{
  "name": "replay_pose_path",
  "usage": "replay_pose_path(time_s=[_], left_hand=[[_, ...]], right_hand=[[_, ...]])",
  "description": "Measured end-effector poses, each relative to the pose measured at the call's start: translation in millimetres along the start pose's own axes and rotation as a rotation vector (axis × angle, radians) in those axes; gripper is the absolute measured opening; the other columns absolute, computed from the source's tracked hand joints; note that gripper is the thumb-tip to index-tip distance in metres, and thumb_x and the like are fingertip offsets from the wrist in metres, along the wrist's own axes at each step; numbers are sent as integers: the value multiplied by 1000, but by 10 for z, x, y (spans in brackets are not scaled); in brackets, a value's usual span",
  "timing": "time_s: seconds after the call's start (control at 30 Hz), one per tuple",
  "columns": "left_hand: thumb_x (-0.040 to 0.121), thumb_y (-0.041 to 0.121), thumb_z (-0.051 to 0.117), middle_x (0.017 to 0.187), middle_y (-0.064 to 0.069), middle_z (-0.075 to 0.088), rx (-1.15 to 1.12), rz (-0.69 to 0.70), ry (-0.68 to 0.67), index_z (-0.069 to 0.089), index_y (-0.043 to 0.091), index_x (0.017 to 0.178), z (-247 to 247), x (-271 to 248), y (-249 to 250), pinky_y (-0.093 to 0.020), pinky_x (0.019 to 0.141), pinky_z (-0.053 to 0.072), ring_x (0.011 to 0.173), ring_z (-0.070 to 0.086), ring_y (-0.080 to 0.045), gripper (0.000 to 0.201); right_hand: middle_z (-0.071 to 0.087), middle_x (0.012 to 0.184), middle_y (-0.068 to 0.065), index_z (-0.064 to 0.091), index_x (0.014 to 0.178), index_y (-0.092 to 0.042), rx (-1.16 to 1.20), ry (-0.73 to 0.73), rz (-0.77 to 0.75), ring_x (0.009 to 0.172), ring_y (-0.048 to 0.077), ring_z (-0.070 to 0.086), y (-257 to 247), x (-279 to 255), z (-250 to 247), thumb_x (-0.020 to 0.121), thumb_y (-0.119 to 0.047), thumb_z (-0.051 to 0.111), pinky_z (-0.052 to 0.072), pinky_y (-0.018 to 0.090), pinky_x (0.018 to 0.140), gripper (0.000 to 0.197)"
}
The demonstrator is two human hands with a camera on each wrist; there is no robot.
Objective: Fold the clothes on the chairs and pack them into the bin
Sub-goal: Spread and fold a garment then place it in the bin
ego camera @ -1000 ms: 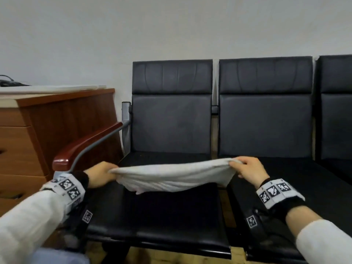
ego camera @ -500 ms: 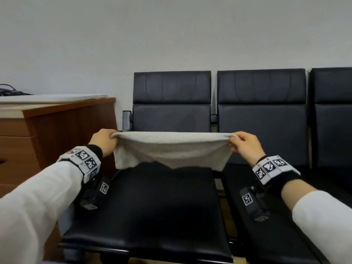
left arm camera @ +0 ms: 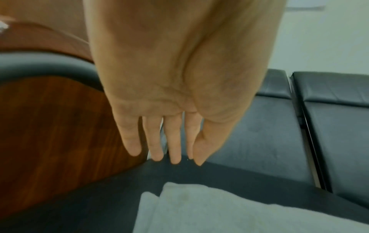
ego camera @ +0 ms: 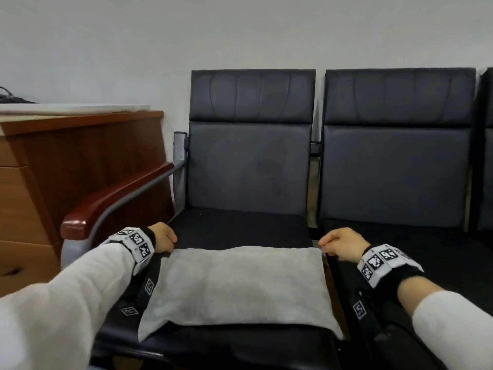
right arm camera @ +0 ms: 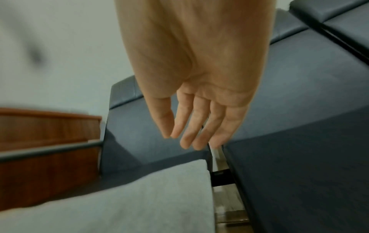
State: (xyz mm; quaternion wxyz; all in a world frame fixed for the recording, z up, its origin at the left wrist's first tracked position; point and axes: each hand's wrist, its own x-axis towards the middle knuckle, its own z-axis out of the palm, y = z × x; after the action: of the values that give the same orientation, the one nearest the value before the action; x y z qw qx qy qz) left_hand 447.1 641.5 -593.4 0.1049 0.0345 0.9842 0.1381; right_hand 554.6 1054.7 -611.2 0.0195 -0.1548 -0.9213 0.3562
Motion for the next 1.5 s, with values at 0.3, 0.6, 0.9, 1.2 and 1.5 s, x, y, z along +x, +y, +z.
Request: replay_pose_path(time_s=[0.3,0.6,0.9,1.2,1.5], left_hand=[[81,24,68,129,-3,56,110,-28,-53,56,18,126,429,512,-48,-24,95,47,115,57,-18,47],[82,32,69,87,4,61,41,5,72,62,23,81,325,390,-148,-21,67,42,84,58,-12,11],[96,23,51,80,0,71,-33,127,36,68,16,97,-268,-392,-301,-9,49,42,67,68,-11,18],[99,28,42,79,-13,68,-6,186,530,55,9,84,-1271,-1322,-208,-32,60,49,53,62,-26,27],[98,14,45,70,-13,58,-299,230,516,58,3,96,-1935,-1942,116,-17,33,44,52,60,-20,17]], right_hand=[[40,136,7,45,133,-21,-351,-67,0,117,24,52,195,464,512,87,-25,65,44,30,99,50],[56,86,-6,59,72,-29,-208,121,-130,81,14,57,149,530,464,84,-19,63,46,24,66,16],[69,90,-9,74,96,-22,-28,145,-260,88,9,62,70,-96,-216,90,-11,61,44,18,74,18],[70,88,7,66,98,-17,208,413,-254,55,15,70,-357,-793,-993,94,-14,55,51,18,42,12],[69,85,15,68,94,-10,569,368,-276,59,15,70,-908,-1226,-1520,90,-2,54,57,24,51,17]])
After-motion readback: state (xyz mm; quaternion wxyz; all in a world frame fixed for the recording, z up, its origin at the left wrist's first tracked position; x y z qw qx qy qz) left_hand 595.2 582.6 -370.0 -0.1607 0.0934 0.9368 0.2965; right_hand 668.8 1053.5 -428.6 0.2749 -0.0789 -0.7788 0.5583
